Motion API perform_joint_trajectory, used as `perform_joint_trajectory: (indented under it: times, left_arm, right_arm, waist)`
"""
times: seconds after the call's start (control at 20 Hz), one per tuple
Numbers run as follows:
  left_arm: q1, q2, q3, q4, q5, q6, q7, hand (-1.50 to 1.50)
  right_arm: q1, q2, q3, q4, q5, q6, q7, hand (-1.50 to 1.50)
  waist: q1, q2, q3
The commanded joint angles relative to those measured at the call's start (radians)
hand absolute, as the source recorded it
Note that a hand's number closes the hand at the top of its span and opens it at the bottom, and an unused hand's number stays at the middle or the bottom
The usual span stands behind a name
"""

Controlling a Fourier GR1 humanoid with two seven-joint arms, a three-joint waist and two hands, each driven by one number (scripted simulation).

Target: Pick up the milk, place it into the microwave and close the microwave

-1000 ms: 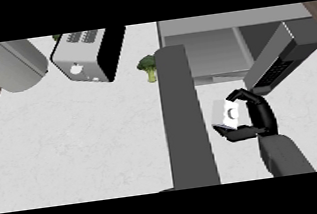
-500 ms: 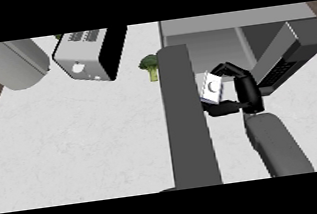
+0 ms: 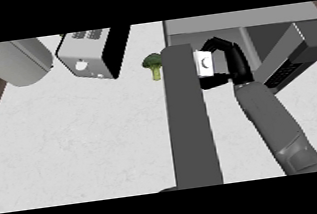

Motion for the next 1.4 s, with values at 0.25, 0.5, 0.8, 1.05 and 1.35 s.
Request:
perform_joint_trajectory:
  times: [0.25, 0.5, 0.8, 1.05, 1.35]
  left_arm:
    - [-0.053, -0.014, -0.054, 0.006, -0.026, 0.007, 0.01, -1.5]
    - [-0.085, -0.002, -0.058, 0.049, -0.052, 0.0, -0.006, -1.5]
    - [-0.107, 0.023, -0.051, 0.071, -0.043, -0.011, -0.013, -1.5]
    - [-0.117, 0.036, -0.055, 0.089, -0.048, -0.021, -0.013, -1.5]
    - [-0.154, 0.025, -0.077, 0.111, -0.089, -0.001, -0.016, -1.5]
  right_arm:
    - [-0.182, -0.029, -0.079, 0.318, 0.045, -0.214, -0.064, 1.5]
    - [-0.27, -0.052, -0.1, 0.385, 0.055, -0.295, -0.027, 1.5]
    - [-0.285, -0.144, -0.085, 0.418, 0.106, -0.391, -0.08, 1.5]
    - [-0.29, -0.187, -0.071, 0.457, 0.139, -0.45, -0.093, 1.5]
    - [-0.277, -0.21, -0.065, 0.536, 0.17, -0.609, 0.03, -1.5]
  waist:
    - [0.04, 0.02, 0.002]
    - [0.055, 0.029, 0.002]
    - [0.081, 0.044, 0.003]
    - [0.101, 0.052, 0.004]
    - [0.106, 0.063, 0.003]
